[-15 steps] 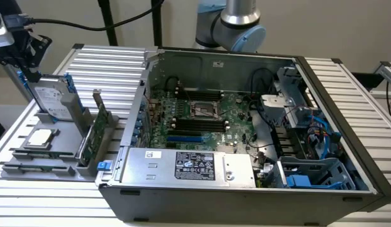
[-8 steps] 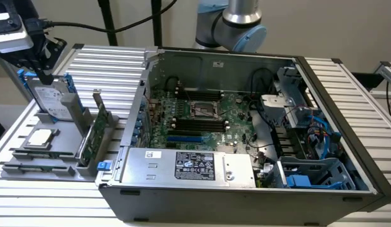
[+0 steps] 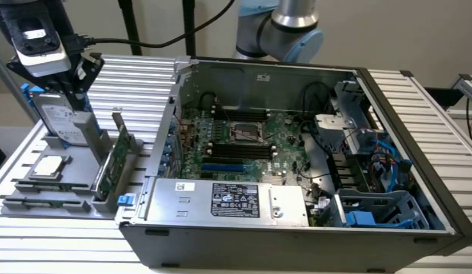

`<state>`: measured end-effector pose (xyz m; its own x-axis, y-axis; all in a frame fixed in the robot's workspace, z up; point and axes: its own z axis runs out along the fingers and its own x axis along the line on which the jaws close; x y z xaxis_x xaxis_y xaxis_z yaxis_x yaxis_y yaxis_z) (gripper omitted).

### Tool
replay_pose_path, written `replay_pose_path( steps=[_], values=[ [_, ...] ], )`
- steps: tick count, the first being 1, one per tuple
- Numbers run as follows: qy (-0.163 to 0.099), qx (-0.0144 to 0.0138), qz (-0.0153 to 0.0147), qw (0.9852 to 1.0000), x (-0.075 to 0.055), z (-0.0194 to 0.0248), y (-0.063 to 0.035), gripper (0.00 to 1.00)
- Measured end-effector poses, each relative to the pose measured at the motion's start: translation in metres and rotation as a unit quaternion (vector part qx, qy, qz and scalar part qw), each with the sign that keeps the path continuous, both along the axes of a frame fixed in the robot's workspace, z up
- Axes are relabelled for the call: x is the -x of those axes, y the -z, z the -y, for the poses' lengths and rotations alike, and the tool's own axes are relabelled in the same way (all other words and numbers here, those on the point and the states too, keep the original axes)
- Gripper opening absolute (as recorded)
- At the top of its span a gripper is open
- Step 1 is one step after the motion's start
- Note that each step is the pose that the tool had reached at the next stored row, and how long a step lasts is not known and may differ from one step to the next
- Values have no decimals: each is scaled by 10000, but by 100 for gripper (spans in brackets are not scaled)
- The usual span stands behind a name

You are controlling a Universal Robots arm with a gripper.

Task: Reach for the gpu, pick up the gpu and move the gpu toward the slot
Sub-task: 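Reach for the gpu, then pick up the gpu and move the gpu toward the slot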

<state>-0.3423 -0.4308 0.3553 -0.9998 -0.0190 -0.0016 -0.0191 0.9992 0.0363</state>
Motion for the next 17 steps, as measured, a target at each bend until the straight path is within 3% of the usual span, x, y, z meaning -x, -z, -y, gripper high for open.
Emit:
replay_pose_path(
  steps=[7, 17],
  values=[
    [0, 21, 30, 10000, -173, 55, 88, 11],
    [0, 26, 27, 10000, -189, 62, 92, 11]
  ],
)
